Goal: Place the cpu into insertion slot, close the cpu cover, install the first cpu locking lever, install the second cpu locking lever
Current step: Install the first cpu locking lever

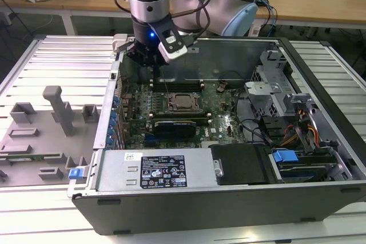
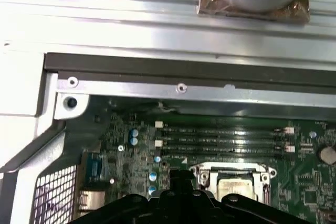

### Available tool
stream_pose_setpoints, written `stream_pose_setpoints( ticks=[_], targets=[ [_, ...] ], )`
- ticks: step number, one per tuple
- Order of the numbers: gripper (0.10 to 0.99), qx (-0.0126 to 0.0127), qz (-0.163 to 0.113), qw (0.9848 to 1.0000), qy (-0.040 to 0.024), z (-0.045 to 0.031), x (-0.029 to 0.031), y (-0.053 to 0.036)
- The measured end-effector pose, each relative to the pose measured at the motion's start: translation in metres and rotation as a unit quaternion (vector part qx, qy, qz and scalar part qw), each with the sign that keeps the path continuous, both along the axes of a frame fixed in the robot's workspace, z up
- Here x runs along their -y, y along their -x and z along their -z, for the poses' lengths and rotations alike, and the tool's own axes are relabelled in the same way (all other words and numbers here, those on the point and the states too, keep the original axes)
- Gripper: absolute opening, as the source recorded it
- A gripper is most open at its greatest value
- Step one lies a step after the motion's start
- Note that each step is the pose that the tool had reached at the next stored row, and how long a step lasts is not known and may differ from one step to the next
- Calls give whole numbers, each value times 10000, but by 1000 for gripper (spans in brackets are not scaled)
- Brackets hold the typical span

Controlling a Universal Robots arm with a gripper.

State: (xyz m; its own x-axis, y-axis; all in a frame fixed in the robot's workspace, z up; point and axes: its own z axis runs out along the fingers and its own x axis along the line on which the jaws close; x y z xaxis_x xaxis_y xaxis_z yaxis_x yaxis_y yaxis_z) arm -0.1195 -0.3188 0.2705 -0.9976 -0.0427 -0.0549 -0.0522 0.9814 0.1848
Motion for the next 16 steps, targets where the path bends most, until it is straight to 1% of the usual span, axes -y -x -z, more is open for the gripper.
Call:
stream_pose_setpoints(
  ticks=[3,7,10,11,13,16],
  targets=[
    [106,1,1,10000,-41,39,0,0],
    [106,0,-1,10000,-53,90,0,-8],
    [106,0,1,10000,-55,108,0,-59],
    [106,0,0,10000,-54,113,0,-98],
    [106,0,1,10000,-54,123,0,-211],
    [106,1,0,10000,-55,134,0,-355]
  ],
)
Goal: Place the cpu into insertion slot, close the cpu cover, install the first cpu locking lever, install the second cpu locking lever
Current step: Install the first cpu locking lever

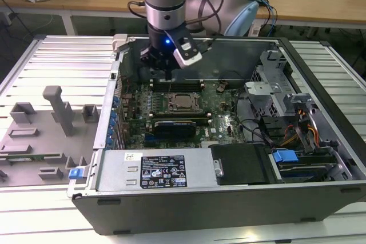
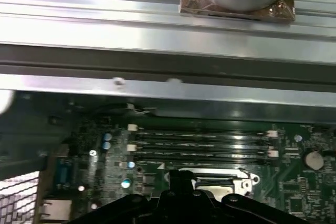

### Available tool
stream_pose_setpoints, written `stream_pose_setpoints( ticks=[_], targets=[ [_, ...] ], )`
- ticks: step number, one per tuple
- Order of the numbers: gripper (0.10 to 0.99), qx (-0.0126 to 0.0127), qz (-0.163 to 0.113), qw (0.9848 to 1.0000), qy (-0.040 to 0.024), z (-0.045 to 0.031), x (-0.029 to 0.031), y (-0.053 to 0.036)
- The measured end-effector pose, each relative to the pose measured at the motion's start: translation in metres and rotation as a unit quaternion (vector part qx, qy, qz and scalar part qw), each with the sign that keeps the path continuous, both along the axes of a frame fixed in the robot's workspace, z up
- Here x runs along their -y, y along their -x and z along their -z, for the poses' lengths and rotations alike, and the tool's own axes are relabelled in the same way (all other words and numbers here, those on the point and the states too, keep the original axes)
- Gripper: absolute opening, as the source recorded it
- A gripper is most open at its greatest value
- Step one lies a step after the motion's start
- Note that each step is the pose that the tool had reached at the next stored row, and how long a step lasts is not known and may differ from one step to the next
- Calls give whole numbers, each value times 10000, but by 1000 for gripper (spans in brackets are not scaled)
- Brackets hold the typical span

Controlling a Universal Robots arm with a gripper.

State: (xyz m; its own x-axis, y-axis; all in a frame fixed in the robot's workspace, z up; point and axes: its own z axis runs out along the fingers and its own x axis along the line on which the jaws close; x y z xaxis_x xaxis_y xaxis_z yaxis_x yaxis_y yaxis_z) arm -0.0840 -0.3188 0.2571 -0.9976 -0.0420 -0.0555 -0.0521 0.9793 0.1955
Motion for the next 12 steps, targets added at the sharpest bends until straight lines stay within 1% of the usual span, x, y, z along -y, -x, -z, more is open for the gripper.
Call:
stream_pose_setpoints(
  ticks=[5,6,8,9,10,11,12],
  targets=[
    [106,0,0,10000,0,15,0,-238],
    [106,0,0,10000,0,17,0,-298],
    [106,1,0,10000,6,22,0,-320],
    [106,93,0,10000,8,37,0,-317],
    [106,132,-1,9999,8,45,0,-309],
    [106,161,-1,9999,8,50,0,-300],
    [106,198,-2,9998,8,55,0,-287]
  ],
)
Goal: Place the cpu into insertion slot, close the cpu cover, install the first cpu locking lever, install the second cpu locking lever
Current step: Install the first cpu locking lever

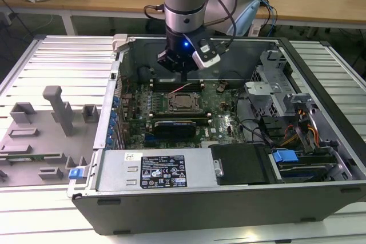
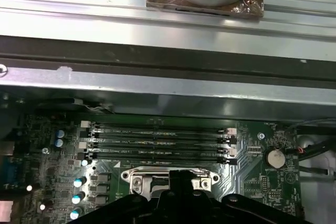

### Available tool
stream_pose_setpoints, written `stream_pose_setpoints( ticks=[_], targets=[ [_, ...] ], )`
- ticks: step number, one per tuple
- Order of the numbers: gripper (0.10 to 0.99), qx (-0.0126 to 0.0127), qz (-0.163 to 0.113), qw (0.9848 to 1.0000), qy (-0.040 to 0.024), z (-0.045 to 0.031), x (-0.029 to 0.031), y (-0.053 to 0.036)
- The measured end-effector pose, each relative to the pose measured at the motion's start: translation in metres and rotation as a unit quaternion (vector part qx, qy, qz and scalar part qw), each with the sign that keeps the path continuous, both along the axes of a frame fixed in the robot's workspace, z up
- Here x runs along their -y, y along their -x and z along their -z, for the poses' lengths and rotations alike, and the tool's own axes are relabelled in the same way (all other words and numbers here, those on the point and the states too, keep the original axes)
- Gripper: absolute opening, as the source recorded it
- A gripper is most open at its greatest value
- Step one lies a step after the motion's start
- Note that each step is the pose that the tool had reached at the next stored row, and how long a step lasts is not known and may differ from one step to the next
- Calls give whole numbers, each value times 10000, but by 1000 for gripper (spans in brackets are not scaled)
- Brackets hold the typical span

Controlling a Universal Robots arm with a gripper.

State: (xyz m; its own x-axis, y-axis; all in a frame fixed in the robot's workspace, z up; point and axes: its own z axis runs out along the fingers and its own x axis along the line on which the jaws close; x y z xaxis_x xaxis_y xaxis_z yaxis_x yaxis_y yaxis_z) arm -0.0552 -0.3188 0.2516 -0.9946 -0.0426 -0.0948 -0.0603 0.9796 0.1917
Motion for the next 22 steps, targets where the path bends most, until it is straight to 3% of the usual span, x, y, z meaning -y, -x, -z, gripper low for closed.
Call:
stream_pose_setpoints(
  ticks=[3,6,9,12,17,22],
  targets=[
    [106,120,-1,9999,-1,18,0,54],
    [106,207,-3,9998,-2,33,0,98],
    [106,322,-2,9995,-5,61,0,140],
    [106,349,-3,9994,-3,148,2,146],
    [106,351,-3,9994,-3,256,-15,146],
    [106,351,-3,9994,-2,304,-50,136]
  ],
)
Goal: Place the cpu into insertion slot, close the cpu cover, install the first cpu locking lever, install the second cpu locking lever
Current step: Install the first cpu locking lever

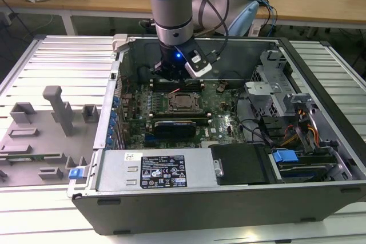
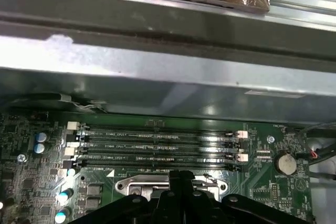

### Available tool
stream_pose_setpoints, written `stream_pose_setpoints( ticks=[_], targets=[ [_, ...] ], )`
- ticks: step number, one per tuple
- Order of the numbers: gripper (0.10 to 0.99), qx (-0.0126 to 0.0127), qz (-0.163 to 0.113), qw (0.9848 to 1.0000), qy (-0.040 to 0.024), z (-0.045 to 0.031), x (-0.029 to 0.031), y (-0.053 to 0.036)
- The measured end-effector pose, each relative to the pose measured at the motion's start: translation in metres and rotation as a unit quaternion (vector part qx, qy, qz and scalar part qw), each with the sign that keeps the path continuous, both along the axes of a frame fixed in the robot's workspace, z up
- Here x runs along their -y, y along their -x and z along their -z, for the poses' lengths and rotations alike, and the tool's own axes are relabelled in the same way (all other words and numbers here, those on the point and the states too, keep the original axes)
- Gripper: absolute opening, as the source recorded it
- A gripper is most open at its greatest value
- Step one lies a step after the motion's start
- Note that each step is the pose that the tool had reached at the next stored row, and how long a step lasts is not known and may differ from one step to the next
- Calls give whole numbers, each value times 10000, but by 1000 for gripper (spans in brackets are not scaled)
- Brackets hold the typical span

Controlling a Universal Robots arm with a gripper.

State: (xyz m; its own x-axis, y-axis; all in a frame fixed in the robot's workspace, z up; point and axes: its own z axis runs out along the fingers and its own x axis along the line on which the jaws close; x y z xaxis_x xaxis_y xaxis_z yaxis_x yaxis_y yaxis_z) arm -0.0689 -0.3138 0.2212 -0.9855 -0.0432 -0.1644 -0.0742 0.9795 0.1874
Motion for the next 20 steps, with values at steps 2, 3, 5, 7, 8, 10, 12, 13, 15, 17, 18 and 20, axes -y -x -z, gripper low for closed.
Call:
stream_pose_setpoints(
  ticks=[2,3,5,7,8,10,12,13,15,17,18,20],
  targets=[
    [106,0,0,10000,9,9,-19,-16],
    [106,0,0,10000,12,11,-25,-24],
    [106,0,1,10000,23,15,-42,-40],
    [106,0,0,10000,27,15,-46,-41],
    [106,0,-1,10000,27,15,-46,-42],
    [106,23,2,10000,28,16,-47,-38],
    [106,179,1,9998,30,24,-47,-20],
    [106,231,2,9997,30,28,-47,-11],
    [106,327,4,9995,35,41,-48,14],
    [106,348,30,9994,76,49,-48,27],
    [106,354,48,9993,93,55,-47,32],
    [106,359,101,9992,116,69,-47,39]
  ],
)
